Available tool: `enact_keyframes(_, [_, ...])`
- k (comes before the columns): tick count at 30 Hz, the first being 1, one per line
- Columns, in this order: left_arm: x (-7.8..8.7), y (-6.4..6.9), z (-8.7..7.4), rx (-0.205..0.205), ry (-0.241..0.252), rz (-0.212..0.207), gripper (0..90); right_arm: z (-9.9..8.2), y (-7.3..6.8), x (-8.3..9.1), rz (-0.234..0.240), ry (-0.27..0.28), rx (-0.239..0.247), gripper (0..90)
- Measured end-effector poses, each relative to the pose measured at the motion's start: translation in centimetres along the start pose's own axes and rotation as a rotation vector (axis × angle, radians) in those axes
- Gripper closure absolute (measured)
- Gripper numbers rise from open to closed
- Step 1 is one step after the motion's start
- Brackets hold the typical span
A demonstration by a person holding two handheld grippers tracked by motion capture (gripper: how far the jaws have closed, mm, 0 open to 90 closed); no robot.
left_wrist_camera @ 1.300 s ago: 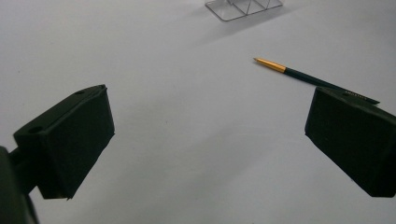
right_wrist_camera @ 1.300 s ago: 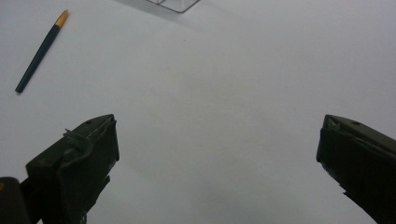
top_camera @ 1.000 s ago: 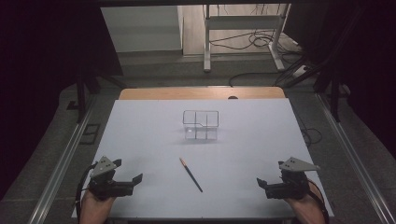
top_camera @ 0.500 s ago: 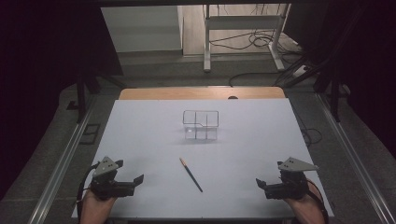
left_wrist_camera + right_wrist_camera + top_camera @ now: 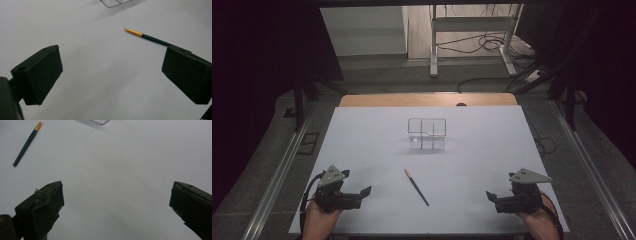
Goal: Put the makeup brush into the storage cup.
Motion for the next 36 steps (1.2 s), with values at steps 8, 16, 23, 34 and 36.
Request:
enact_keyframes(8, [-0.5, 0.5, 0.6, -0.01, -0.012, -0.006, 3.8, 0.0, 0.0, -0.1, -0.001, -0.005, 0.002, 0.0])
enact_keyframes(16, [-1.1, 1.3, 1.5, -0.022, -0.026, -0.012, 3.7, 0.0, -0.1, -0.1, -0.001, -0.012, 0.005, 0.0])
enact_keyframes(23, [-1.8, 2.1, 2.1, -0.049, -0.052, -0.007, 2.4, -0.1, 0.0, -0.1, -0.004, -0.017, 0.004, 0.0])
enact_keyframes(34, [-3.1, 3.0, 2.9, -0.083, -0.106, -0.006, 1.3, -0.1, 0.0, -0.2, -0.01, -0.018, 0.002, 0.0])
enact_keyframes(36, [-3.3, 3.2, 3.0, -0.087, -0.11, -0.007, 1.1, -0.1, 0.0, -0.2, -0.01, -0.019, 0.001, 0.0])
Point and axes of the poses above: each handheld gripper's, and its own axes: x roughly backward along the jaws, z roughly out of its top, y roughly to its right, the point moved 5 cm from there along -x, roughly forward along the jaws, and after that the axes turned 2 degrees about y, right-handed, at the moved point
